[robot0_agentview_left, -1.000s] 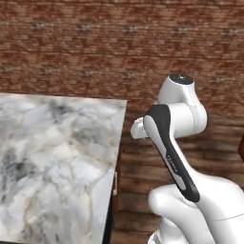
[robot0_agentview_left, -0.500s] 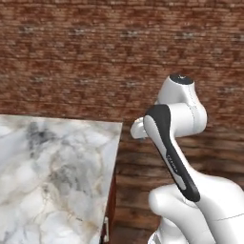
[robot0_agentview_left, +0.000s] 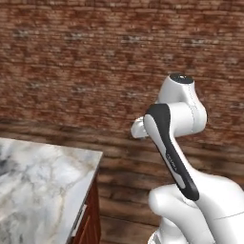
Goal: Place the large bottle from the dining counter next to the other large bottle outside the sink, and place the small bottle from the dining counter next to the other small bottle inside the sink.
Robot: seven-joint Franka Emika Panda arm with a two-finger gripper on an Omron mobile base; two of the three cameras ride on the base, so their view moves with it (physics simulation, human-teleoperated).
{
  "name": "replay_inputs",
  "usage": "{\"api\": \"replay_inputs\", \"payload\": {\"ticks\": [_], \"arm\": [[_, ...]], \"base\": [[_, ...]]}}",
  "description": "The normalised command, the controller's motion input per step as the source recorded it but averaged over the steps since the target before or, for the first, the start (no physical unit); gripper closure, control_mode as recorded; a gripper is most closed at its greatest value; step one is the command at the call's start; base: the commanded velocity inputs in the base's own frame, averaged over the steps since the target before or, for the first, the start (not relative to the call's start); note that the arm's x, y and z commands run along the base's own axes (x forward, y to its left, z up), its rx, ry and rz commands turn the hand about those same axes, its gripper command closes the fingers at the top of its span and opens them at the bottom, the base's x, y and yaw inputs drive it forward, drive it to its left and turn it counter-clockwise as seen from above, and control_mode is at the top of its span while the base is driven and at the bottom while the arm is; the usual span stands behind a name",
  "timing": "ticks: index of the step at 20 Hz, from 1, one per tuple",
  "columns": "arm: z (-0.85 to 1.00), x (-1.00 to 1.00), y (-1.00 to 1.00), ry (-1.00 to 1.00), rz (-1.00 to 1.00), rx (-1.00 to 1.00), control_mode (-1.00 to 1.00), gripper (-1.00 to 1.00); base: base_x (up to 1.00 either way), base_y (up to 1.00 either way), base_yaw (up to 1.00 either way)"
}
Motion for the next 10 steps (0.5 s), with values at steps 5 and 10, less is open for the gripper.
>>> {"api": "replay_inputs", "payload": {"ticks": [5, 10], "arm": [[0.0, 0.0, 0.0, 0.0, 0.0, 0.0, 1.0, -1.0], [0.0, 0.0, 0.0, 0.0, 0.0, 0.0, 1.0, -1.0]], "base": [[0.76, -0.84, 0.29], [0.95, -0.71, 0.3]]}}
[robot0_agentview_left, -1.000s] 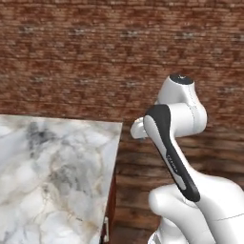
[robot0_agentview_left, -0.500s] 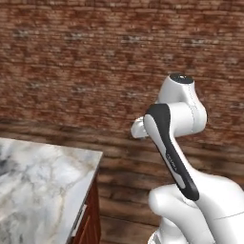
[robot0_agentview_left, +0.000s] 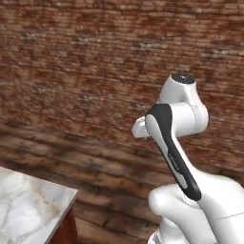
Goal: Place the large bottle from the dining counter next to the other large bottle outside the sink, and place the small bottle from the dining counter next to the other small bottle inside the sink.
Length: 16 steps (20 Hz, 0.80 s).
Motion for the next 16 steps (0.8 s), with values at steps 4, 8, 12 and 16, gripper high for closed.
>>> {"api": "replay_inputs", "payload": {"ticks": [4, 8, 12, 16], "arm": [[0.0, 0.0, 0.0, 0.0, 0.0, 0.0, 1.0, -1.0], [0.0, 0.0, 0.0, 0.0, 0.0, 0.0, 1.0, -1.0], [0.0, 0.0, 0.0, 0.0, 0.0, 0.0, 1.0, -1.0], [0.0, 0.0, 0.0, 0.0, 0.0, 0.0, 1.0, -1.0]], "base": [[1.0, -0.39, 0.39], [0.98, -0.21, 0.54], [0.8, -0.18, 0.66], [0.69, -0.33, 0.69]]}}
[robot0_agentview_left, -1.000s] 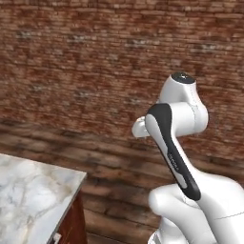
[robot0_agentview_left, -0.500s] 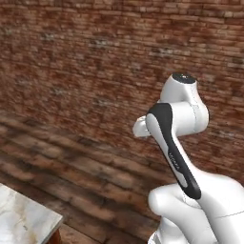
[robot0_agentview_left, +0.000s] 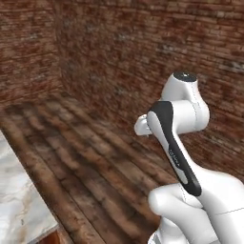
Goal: Place the large bottle from the dining counter next to the other large bottle outside the sink, and place the small bottle from the dining counter next to the other small bottle inside the sink.
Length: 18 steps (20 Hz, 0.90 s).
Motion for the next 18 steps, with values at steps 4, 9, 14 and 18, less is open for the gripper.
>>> {"api": "replay_inputs", "payload": {"ticks": [4, 9, 14, 18], "arm": [[0.0, 0.0, 0.0, 0.0, 0.0, 0.0, 1.0, -1.0], [0.0, 0.0, 0.0, 0.0, 0.0, 0.0, 1.0, -1.0], [0.0, 0.0, 0.0, 0.0, 0.0, 0.0, 1.0, -1.0], [0.0, 0.0, 0.0, 0.0, 0.0, 0.0, 1.0, -1.0]], "base": [[0.79, -0.49, 0.66], [0.73, -0.64, 0.64], [0.8, -0.7, 0.53], [1.0, -0.48, 0.42]]}}
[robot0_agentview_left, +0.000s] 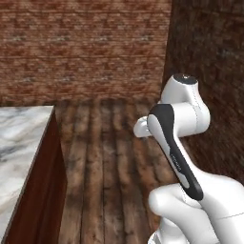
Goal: Place the large bottle from the dining counter next to the other large bottle outside the sink, and place the small bottle from the dining counter next to the other small bottle inside the sink.
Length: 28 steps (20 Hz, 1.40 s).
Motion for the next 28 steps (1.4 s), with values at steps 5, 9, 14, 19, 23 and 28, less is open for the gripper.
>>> {"api": "replay_inputs", "payload": {"ticks": [5, 9, 14, 19, 23, 28], "arm": [[0.0, 0.0, 0.0, 0.0, 0.0, 0.0, 1.0, -1.0], [0.0, 0.0, 0.0, 0.0, 0.0, 0.0, 1.0, -1.0], [0.0, 0.0, 0.0, 0.0, 0.0, 0.0, 1.0, -1.0], [0.0, 0.0, 0.0, 0.0, 0.0, 0.0, 1.0, -1.0], [0.0, 0.0, 0.0, 0.0, 0.0, 0.0, 1.0, -1.0], [0.0, 0.0, 0.0, 0.0, 0.0, 0.0, 1.0, -1.0]], "base": [[1.0, -0.4, 0.36], [1.0, -0.26, 0.31], [1.0, -0.29, 0.37], [1.0, -0.27, 0.4], [1.0, -0.26, 0.39], [1.0, -0.2, 0.38]]}}
